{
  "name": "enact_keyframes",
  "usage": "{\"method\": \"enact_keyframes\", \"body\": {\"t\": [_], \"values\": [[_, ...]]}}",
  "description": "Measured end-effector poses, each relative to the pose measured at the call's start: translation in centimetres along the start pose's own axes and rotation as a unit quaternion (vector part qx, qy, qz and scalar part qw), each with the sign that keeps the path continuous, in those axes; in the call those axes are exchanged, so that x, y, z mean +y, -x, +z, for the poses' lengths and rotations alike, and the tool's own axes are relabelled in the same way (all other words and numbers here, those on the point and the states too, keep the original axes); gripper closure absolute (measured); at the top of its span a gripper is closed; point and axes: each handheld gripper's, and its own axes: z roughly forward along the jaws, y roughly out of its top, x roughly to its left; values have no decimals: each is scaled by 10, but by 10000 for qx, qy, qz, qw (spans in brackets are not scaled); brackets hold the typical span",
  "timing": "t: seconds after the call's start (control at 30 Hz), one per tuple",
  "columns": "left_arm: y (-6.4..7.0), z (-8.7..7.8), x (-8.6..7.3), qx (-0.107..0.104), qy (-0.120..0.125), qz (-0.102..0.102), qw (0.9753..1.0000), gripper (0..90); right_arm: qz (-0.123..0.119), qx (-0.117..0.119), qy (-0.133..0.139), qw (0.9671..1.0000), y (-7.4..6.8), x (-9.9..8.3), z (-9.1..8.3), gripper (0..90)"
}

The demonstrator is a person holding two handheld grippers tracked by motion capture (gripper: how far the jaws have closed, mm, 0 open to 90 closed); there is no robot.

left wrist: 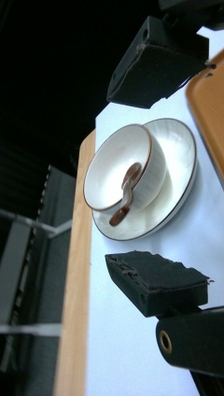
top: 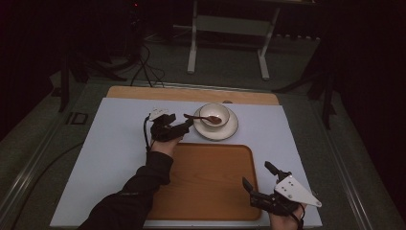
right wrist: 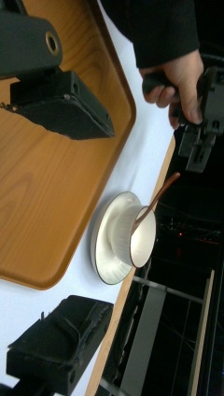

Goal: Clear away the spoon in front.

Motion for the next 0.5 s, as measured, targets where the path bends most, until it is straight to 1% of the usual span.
{"method": "enact_keyframes", "body": {"t": [0.03, 0.07, 0.1, 0.13, 0.17, 0.2, 0.27, 0.3, 0.33, 0.37, 0.43, 0.5], "values": [[-1, 3, -1, 20, -13, -171, 9999, 187, 0, 7, -1, 10000, 0, 0, 0, 138], [-1, 6, -1, -28, -12, -319, 9995, 191, 7, 17, -1, 10000, 0, 0, 0, 138], [-2, 8, -1, -28, -22, -415, 9991, 196, 16, 26, 0, 10000, 0, 0, 0, 138], [-2, 8, -1, -28, -22, -415, 9991, 197, 16, 26, 0, 10000, 0, 0, 0, 138], [-2, 12, -2, -92, -14, -669, 9977, 197, 22, 33, -1, 10000, 1, 0, 0, 139], [-1, 14, -3, -65, 9, -732, 9973, 219, 16, 42, 1, 10000, 0, 0, 0, 139], [1, 18, -4, 9, 34, -876, 9961, 233, 9, 49, 5, 10000, 0, 0, 0, 139], [2, 20, -5, 88, 40, -924, 9957, 235, 10, 53, 0, 10000, 0, 0, 0, 139], [2, 20, -5, 88, 40, -924, 9957, 257, 10, 53, 0, 10000, 0, 0, 0, 139], [3, 23, -7, 130, 107, -1013, 9947, 257, 10, 55, -1, 10000, 0, 0, 1, 139], [6, 26, -10, 210, 203, -1004, 9945, 287, 14, 70, 0, 10000, 0, 0, 1, 140], [8, 29, -12, 270, 234, -1058, 9938, 319, 15, 87, -6, 10000, 0, 0, 1, 141]]}}
